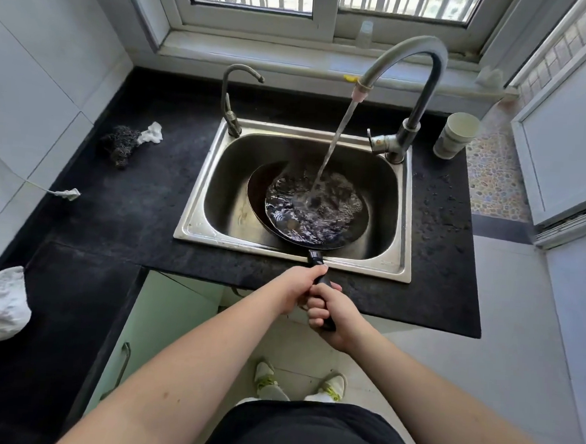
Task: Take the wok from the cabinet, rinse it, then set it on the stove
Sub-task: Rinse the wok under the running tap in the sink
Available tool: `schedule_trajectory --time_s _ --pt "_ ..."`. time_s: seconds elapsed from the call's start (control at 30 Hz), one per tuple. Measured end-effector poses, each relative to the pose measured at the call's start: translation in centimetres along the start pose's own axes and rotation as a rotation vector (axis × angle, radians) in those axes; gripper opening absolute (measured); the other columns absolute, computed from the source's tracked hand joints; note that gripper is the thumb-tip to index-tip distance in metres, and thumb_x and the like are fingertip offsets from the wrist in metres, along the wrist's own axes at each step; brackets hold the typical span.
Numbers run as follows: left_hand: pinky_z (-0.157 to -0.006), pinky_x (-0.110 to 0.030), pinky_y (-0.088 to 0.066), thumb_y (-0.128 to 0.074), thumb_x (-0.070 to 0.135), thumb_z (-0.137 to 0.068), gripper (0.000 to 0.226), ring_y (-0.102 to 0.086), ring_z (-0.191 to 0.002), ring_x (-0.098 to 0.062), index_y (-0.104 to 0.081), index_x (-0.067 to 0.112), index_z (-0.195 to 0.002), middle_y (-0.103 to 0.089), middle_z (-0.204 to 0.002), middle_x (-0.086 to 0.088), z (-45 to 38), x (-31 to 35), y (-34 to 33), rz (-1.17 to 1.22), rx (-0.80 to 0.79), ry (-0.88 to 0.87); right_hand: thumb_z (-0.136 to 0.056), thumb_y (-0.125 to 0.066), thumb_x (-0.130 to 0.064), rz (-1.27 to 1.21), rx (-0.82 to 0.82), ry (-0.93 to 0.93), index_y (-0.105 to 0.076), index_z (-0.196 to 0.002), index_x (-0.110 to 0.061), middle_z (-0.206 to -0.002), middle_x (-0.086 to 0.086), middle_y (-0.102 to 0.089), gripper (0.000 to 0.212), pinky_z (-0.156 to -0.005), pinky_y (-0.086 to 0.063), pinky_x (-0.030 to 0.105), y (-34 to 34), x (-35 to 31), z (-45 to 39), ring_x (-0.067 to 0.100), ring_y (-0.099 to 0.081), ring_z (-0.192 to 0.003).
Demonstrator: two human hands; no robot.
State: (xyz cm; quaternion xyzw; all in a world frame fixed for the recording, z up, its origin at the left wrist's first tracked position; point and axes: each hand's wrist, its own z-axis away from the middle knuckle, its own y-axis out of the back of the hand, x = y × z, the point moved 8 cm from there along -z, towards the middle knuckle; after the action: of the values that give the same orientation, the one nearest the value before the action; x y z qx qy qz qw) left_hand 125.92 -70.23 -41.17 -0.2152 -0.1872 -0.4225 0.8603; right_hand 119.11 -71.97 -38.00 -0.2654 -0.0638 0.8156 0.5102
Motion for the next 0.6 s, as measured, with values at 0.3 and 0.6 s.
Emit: schedule_trajectory --time_s 0.3,0.6 --pt "-0.042 -0.017 -0.041 -0.033 0.047 -0.100 0.053 -0.053 -0.042 -0.008 -0.069 0.011 -0.085 -0.068 -0.062 0.003 1.0 0.0 0.2 0.028 -0.012 -0.002 -0.093 -0.044 -0.005 0.027 0.019 0.062 -0.036 -0.094 -0.026 -0.048 -0.003 -0.030 0.022 -0.033 -0.021 0.015 -0.7 0.6 -0.3 0.006 -0.024 -0.032" --pt "-0.037 -0.017 -0.030 -0.030 0.046 -0.101 0.053 -0.040 -0.036 -0.011 -0.066 0.011 -0.085 -0.071 -0.073 0.001 0.9 -1.7 0.0 0.094 -0.046 -0.028 -0.090 -0.048 -0.010 0.361 0.049 0.224 -0.044 -0.105 -0.016 -0.048 -0.003 -0.041 0.017 -0.037 -0.031 0.018 0.3 0.9 -0.8 0.010 -0.033 -0.035"
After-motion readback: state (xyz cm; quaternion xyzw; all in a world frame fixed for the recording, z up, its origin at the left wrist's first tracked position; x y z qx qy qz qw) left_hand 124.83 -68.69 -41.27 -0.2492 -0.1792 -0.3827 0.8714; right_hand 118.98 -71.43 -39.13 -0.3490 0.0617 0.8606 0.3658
